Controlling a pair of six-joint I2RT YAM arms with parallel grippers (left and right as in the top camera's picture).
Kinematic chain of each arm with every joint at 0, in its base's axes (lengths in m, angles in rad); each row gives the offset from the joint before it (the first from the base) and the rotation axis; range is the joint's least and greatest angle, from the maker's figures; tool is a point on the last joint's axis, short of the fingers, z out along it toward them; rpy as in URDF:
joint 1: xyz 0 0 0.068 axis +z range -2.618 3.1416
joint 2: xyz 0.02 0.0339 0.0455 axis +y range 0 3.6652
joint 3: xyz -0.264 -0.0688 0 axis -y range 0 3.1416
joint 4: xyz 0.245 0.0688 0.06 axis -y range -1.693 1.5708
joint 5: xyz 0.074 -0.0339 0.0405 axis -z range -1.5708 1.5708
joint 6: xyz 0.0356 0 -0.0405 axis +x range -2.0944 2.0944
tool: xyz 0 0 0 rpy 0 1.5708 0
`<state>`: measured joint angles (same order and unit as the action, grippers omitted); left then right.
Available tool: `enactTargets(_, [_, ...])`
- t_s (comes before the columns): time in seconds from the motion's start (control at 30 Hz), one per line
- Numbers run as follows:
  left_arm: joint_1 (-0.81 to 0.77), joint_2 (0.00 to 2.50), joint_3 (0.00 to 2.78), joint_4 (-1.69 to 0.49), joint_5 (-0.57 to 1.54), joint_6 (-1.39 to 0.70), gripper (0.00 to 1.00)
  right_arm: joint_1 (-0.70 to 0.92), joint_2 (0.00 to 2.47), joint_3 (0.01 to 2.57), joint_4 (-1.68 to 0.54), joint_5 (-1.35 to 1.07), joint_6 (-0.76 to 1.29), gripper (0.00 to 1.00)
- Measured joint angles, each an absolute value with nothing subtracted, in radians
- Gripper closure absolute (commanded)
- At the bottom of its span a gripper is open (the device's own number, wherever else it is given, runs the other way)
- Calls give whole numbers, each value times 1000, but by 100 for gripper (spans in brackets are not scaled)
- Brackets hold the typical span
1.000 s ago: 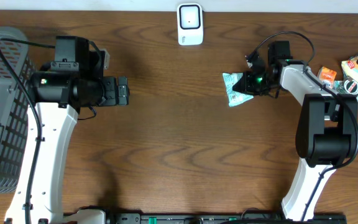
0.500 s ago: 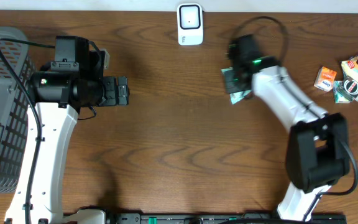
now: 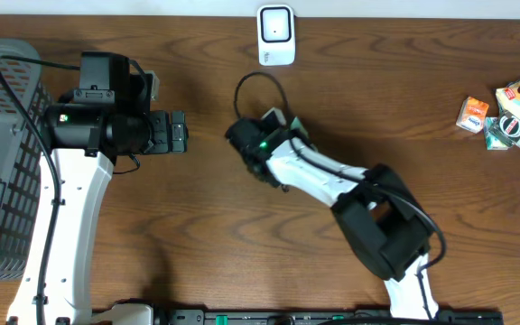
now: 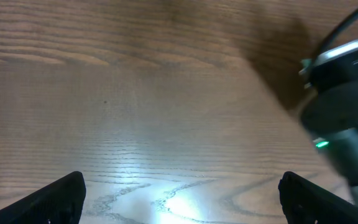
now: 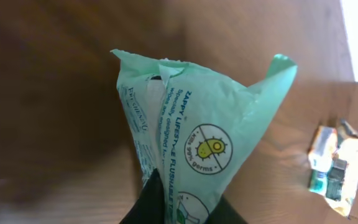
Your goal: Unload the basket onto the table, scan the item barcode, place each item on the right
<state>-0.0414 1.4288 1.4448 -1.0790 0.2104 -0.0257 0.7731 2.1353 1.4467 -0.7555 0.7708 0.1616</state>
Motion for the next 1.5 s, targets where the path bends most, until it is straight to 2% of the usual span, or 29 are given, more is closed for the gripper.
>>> enactTargets(0.1, [-41, 1429, 1445, -1079, 210, -26, 2, 801, 2136, 1447, -754, 710, 177, 58])
enactTargets(0.43, [-41, 1429, 1445, -1079, 210, -26, 2, 849, 2121, 1481, -850, 473, 241, 58])
enactTargets(0.63, [-41, 1429, 1445, -1079, 210, -26, 2, 780, 2081, 1570, -948, 382, 267, 51])
enactTargets(0.77, [-41, 1429, 1445, -1079, 210, -26, 2, 683, 2048, 1599, -934, 281, 231, 53])
enactTargets(0.9, [-41, 1429, 1445, -1079, 210, -26, 2, 600, 2048, 1602, -955, 110, 148, 60])
enactTargets(1.07, [-41, 1429, 1445, -1079, 210, -26, 2, 567, 2048, 1598, -973, -42, 87, 58])
enactTargets(1.2, [-41, 1429, 1445, -1079, 210, -26, 2, 573, 2048, 1561, -944, -70, 68, 58])
enactTargets(1.3, [-41, 1429, 1445, -1079, 210, -26, 2, 574, 2048, 1509, -904, -73, 55, 71])
enactTargets(1.4, [-41, 1429, 1445, -1079, 210, -26, 2, 573, 2048, 1456, -850, -70, 56, 75])
enactTargets(1.43, [-41, 1429, 1445, -1079, 210, -26, 2, 573, 2047, 1446, -836, -67, 56, 80])
enactTargets(1.5, [-41, 1429, 1445, -1079, 210, -26, 2, 573, 2045, 1436, -823, -57, 53, 98])
